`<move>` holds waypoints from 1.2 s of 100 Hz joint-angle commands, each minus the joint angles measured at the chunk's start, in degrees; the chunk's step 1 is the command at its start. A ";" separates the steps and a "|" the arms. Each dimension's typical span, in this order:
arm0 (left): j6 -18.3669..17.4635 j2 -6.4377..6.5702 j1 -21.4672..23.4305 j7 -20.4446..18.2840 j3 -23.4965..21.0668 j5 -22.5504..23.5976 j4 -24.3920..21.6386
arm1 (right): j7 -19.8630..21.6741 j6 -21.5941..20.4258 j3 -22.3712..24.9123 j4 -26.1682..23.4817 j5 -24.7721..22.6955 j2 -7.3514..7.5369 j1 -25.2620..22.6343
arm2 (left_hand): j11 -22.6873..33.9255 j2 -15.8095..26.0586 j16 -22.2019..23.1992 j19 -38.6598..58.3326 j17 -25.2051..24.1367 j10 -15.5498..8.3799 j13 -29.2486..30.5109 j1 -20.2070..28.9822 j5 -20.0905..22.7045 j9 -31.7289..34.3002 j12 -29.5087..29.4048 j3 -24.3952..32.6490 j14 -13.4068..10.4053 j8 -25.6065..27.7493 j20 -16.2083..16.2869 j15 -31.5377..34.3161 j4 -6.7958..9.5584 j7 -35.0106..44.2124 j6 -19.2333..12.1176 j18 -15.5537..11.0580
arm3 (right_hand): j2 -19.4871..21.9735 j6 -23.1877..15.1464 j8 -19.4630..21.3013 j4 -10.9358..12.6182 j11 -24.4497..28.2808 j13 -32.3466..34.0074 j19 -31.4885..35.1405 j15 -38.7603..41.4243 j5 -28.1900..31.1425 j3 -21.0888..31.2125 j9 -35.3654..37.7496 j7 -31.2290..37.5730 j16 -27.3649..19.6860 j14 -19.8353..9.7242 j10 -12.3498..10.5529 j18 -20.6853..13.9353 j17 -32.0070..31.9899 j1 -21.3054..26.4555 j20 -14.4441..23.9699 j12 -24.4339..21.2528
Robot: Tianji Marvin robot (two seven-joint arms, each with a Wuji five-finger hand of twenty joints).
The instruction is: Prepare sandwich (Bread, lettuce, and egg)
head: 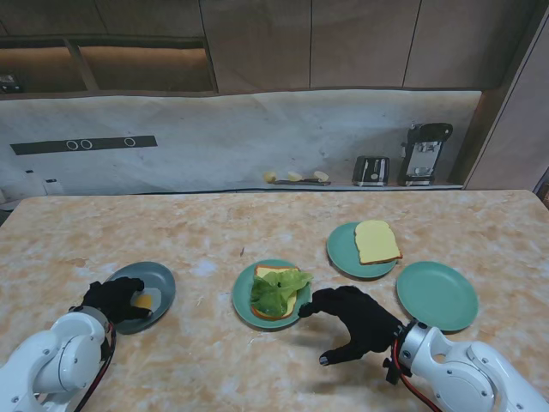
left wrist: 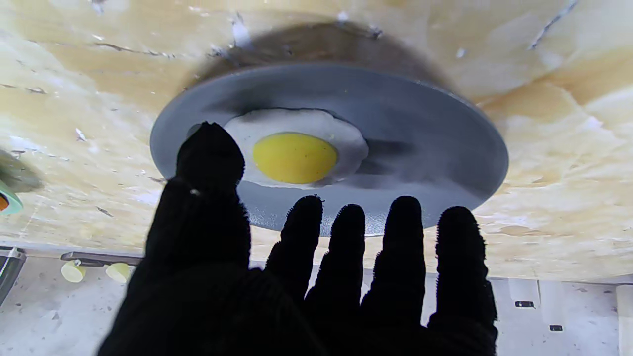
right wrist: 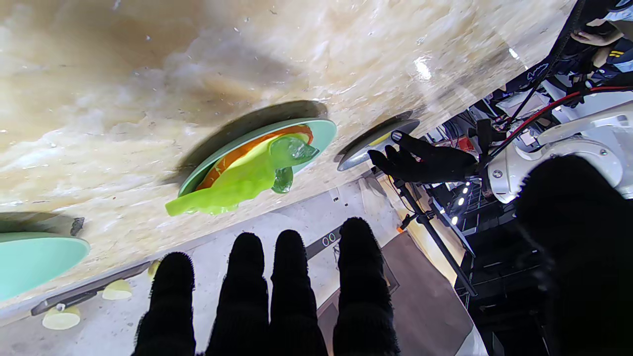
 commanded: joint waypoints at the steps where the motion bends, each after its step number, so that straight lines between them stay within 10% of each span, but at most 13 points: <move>1: 0.77 -0.19 -0.28 -0.15 0.84 0.72 0.64 | 0.96 -0.03 -0.21 -0.23 -0.23 -0.07 -0.32 | 0.83 -1.80 1.77 1.62 -0.58 1.04 0.48 0.61 -1.14 0.34 1.25 1.31 0.84 1.38 2.83 1.61 -0.50 0.44 1.10 0.94 | 0.42 -1.66 -0.60 -1.13 0.57 -0.60 0.05 0.23 -0.45 0.19 -0.58 -0.79 1.25 -1.27 -1.50 0.35 -1.19 -2.00 0.95 -47.37; 25: 3.73 -0.19 -1.82 0.28 3.25 0.92 2.29 | 0.78 -0.01 -0.18 -0.29 -0.66 -0.08 -0.31 | 3.52 -4.58 7.44 6.18 1.11 1.00 1.08 -0.06 -2.57 0.43 6.00 10.42 0.94 4.80 9.47 5.96 -0.41 3.60 1.21 -0.38 | 0.20 -1.62 -0.56 -1.14 0.73 -0.49 -0.26 0.35 -0.46 0.15 -0.45 -0.75 1.41 -1.28 -1.55 0.43 -1.32 -1.57 1.48 -47.29; 94: 9.15 -0.34 -4.90 2.00 7.68 -0.87 6.44 | 1.51 0.72 0.10 -0.65 -0.23 -0.02 -0.53 | 15.50 -11.00 19.16 22.67 10.90 0.26 7.08 -2.07 -6.09 4.51 16.85 34.94 0.38 17.90 14.05 21.71 -0.27 23.10 -1.74 -4.56 | 0.10 -1.57 -0.47 -1.14 0.84 0.32 -0.80 0.66 -0.10 0.08 0.24 -0.64 1.70 -1.09 -1.44 1.96 -1.27 -1.33 2.63 -47.20; 120: 10.66 -0.43 -5.36 2.80 8.79 -0.82 7.20 | 1.80 0.89 0.04 -0.75 -0.18 0.03 -0.53 | 18.51 -17.24 32.14 29.56 18.71 -2.57 14.88 5.94 -5.88 13.67 41.10 36.22 -1.93 29.11 15.02 32.04 -2.95 33.72 -4.01 -5.42 | -0.14 -1.48 -0.45 -1.18 0.85 0.44 -0.98 0.70 -0.11 -0.02 0.35 -0.66 1.75 -1.02 -1.40 2.07 -1.26 -1.08 2.87 -47.17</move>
